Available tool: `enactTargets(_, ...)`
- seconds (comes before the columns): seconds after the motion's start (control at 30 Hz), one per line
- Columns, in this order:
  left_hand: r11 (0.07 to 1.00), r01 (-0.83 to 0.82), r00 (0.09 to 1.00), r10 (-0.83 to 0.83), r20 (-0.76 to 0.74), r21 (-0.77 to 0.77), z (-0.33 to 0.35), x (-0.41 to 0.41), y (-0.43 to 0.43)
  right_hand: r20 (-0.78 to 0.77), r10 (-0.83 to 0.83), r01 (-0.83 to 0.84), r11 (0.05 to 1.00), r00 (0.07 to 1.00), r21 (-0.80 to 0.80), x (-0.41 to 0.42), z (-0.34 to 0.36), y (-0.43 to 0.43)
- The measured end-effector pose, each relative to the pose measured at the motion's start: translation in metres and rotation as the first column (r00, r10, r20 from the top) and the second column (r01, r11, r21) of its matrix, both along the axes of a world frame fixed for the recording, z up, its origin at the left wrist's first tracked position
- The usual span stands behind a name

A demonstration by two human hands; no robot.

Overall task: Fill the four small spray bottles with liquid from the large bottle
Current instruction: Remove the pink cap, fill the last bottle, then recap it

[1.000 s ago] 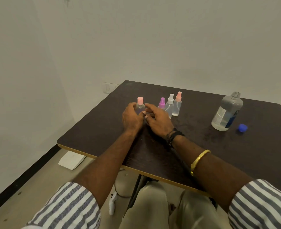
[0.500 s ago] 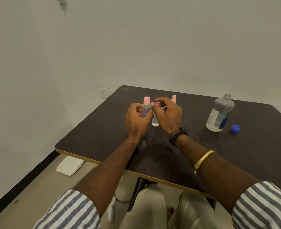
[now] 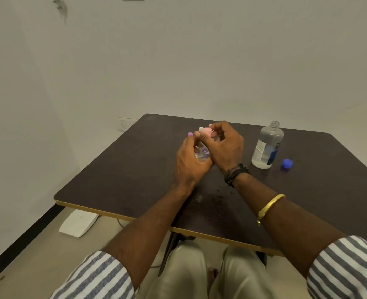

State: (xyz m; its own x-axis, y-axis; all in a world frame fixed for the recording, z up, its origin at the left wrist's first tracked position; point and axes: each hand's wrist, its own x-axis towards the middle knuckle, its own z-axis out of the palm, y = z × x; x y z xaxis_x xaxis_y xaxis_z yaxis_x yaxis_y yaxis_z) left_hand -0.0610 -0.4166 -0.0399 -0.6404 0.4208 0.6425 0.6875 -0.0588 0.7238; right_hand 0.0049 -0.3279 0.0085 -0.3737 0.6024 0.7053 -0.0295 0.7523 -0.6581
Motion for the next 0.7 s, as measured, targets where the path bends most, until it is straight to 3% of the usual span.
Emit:
enactTargets(0.3,0.999,0.039,0.999,-0.038,-0.008,0.012,0.001,0.028,0.028,0.066,-0.067,0.067,0.998,0.996,0.003,0.030,-0.005,0.022)
enactTargets(0.7,0.992,0.048,0.999,-0.046,0.021,-0.114,-0.002,0.050,0.055,0.159,-0.111,0.101,0.992,0.981,0.073,0.059,-0.009,0.050)
